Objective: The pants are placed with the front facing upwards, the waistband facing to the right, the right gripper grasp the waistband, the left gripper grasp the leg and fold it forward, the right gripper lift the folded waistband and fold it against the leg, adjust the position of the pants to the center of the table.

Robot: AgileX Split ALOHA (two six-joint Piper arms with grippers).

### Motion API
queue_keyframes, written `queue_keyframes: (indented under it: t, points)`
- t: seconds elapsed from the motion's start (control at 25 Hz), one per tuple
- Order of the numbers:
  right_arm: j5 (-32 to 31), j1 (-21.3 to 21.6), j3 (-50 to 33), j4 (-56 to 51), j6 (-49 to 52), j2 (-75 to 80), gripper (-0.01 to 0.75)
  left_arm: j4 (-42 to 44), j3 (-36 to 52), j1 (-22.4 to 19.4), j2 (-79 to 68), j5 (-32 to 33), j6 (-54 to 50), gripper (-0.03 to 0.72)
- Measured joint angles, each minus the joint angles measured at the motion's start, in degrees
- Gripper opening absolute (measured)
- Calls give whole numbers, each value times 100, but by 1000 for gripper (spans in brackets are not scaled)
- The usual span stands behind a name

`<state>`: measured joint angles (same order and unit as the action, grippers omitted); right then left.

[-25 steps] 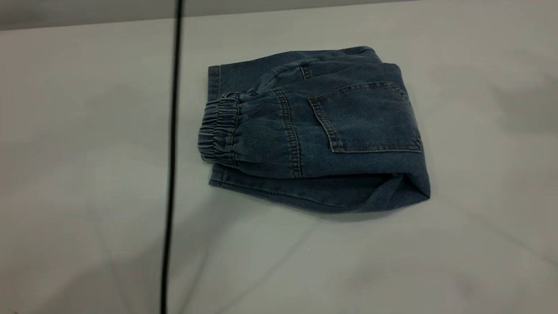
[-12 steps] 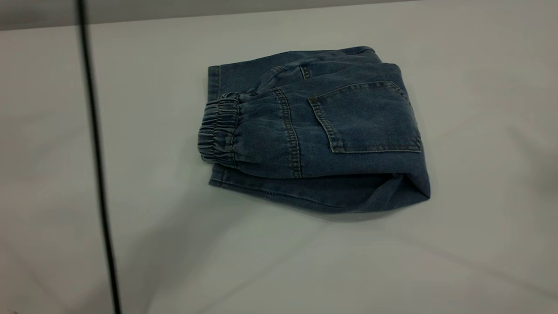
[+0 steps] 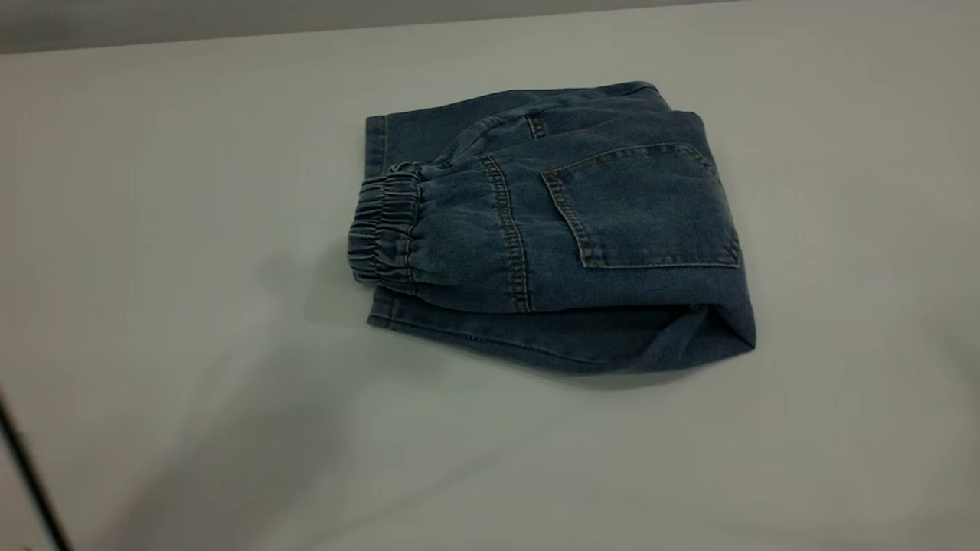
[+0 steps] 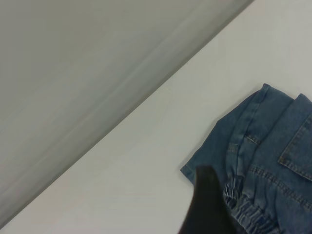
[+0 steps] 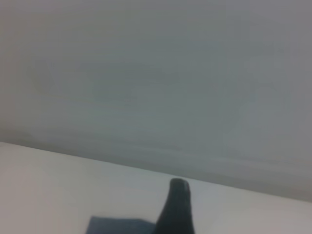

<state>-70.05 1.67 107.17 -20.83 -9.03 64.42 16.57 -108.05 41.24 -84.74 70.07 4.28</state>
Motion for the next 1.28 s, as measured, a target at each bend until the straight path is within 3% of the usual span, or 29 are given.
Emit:
queue_keyframes:
  t: [0.56,1.0,1.28]
  points:
    - [11,0,-2362,-710,-6,-2044,573,-71,1963,0,2907,-8,-732,461]
    - [11,0,-3909,-715,-87,-3661,573,-71,4254,0,5547,-1,-827,461]
    - [5,0,-4894,-708,-648,-4667,573,-130,5461,0,6859,-6,-827,461]
